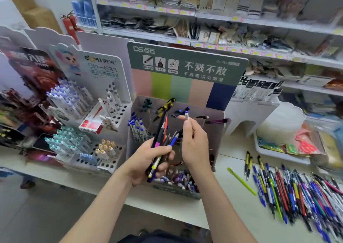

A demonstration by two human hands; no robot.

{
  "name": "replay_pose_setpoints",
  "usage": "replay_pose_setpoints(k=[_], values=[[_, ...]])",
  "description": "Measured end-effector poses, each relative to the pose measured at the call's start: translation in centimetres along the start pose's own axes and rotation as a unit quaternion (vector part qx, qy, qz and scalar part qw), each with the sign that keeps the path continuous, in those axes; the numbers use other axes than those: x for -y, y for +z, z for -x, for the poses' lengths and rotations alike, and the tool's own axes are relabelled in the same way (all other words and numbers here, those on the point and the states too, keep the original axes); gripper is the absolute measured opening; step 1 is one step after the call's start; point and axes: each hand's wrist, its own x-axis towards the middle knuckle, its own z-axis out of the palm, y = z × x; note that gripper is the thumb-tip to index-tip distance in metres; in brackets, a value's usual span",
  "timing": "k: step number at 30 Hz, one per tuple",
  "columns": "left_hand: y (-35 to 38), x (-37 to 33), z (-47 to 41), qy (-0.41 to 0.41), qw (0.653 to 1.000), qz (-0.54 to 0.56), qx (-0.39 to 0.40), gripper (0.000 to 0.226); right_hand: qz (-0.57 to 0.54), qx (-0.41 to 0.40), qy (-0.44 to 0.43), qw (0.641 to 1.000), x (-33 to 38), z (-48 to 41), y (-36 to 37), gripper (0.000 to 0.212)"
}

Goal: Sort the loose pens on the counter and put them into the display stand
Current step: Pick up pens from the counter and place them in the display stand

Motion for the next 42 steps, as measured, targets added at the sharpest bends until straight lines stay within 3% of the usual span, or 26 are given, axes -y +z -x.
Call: replay_pose_setpoints(k=[4, 8, 10, 15, 18, 23, 26, 28, 30, 32, 34, 36, 38, 42], values=[[-1.1, -0.1, 0.8, -0.004, 0.995, 0.055, 0.089, 0.019, -0.046, 0.046, 0.071, 0.995, 0.3, 0.2, 0.9, 0.034], [-2.1, 0.2, 1.1, 0.002, 0.985, 0.116, 0.130, 0.028, -0.006, -0.020, -0.022, 1.000, 0.9, 0.5, 1.4, 0.027], [-3.0, 0.5, 1.4, 0.005, 0.980, 0.150, 0.129, 0.033, -0.038, -0.036, -0.036, 0.998, 1.1, 0.4, 1.8, 0.025], [-4.8, 0.8, 2.1, 0.039, 0.989, 0.144, -0.006, 0.032, -0.060, -0.057, -0.095, 0.992, 1.7, 0.0, 3.9, 0.014], [-5.9, 0.8, 2.2, 0.063, 0.983, 0.138, -0.106, 0.039, -0.047, -0.034, -0.123, 0.991, 1.3, -0.4, 6.2, 0.019], [-7.2, 0.8, 2.4, 0.072, 0.970, 0.128, -0.192, 0.030, 0.103, 0.046, -0.214, 0.970, -0.2, -1.9, 9.4, 0.024], [-7.6, 0.7, 2.6, 0.072, 0.969, 0.122, -0.202, 0.022, 0.318, 0.065, -0.273, 0.905, -1.2, -2.4, 10.8, 0.019], [-7.9, 0.7, 2.7, 0.072, 0.969, 0.111, -0.208, 0.021, 0.446, 0.017, -0.261, 0.856, -0.7, -2.4, 11.3, 0.012], [-8.2, 0.7, 2.8, 0.075, 0.971, 0.098, -0.205, 0.024, 0.505, 0.051, -0.226, 0.831, 0.7, -2.3, 11.3, 0.012], [-8.3, 0.6, 3.0, 0.079, 0.972, 0.091, -0.201, 0.022, 0.495, 0.132, -0.187, 0.838, 1.5, -2.5, 11.0, 0.019], [-8.3, 0.3, 3.0, 0.082, 0.972, 0.089, -0.201, 0.024, 0.449, 0.139, -0.183, 0.864, 1.7, -2.3, 10.5, 0.031], [-8.1, 0.1, 3.0, 0.085, 0.973, 0.081, -0.201, 0.032, 0.328, 0.072, -0.191, 0.922, 2.2, -1.5, 9.5, 0.034], [-7.6, 0.0, 2.9, 0.088, 0.976, 0.070, -0.186, 0.035, 0.162, 0.087, -0.124, 0.975, 2.4, -0.5, 8.4, 0.027], [-6.3, -0.1, 2.3, 0.094, 0.985, 0.029, -0.142, 0.033, 0.095, 0.135, -0.025, 0.986, 1.8, 0.8, 6.7, 0.016]])
